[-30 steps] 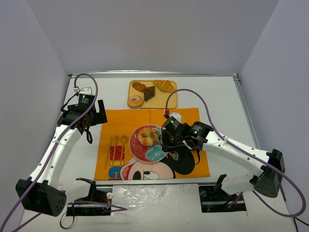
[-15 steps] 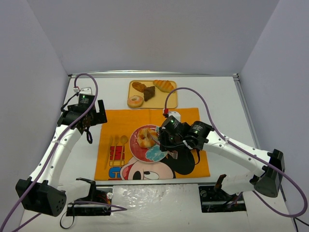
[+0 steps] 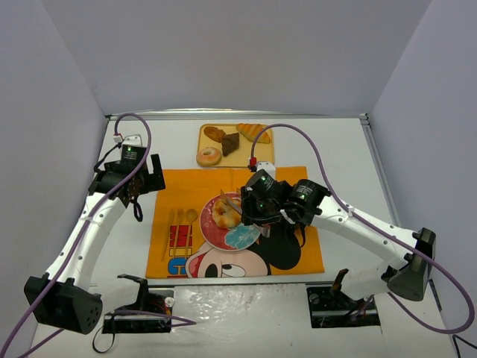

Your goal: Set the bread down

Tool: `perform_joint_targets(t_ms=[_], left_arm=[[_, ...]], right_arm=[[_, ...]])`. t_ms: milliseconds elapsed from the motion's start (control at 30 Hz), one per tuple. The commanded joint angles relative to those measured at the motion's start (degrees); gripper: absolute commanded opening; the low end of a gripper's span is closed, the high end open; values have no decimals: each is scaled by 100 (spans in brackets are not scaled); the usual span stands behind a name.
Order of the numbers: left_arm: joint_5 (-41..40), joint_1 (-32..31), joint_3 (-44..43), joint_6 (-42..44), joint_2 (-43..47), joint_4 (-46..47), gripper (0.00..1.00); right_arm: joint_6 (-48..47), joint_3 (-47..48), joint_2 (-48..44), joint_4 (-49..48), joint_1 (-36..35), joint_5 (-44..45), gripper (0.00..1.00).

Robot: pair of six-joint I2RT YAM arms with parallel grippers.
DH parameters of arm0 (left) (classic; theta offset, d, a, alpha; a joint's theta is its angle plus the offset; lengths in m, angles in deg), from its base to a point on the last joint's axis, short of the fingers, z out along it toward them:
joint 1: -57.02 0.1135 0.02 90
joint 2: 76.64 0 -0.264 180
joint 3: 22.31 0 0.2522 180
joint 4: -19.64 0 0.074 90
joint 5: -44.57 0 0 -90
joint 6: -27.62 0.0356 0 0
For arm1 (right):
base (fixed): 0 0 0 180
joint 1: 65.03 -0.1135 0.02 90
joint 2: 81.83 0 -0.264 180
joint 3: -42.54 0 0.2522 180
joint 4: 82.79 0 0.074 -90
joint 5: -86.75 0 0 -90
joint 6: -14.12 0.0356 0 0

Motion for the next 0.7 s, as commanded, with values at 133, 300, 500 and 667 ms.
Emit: perform_joint_targets(t_ms=[133, 300, 500, 667], left_arm=[[-130, 31, -238, 82, 118, -4, 97], [-116, 34, -277, 63, 104, -12, 97], [-125, 34, -303, 63, 115, -49, 97], [-125, 34, -270, 71, 148, -74, 97]], right_arm=[[-174, 622, 523, -142, 40, 466, 43], [-305, 1190, 1043, -249, 297, 461, 43], [-507, 1999, 1686, -365, 686, 190, 43], [-589, 2716, 2251, -463, 1268, -70, 43]])
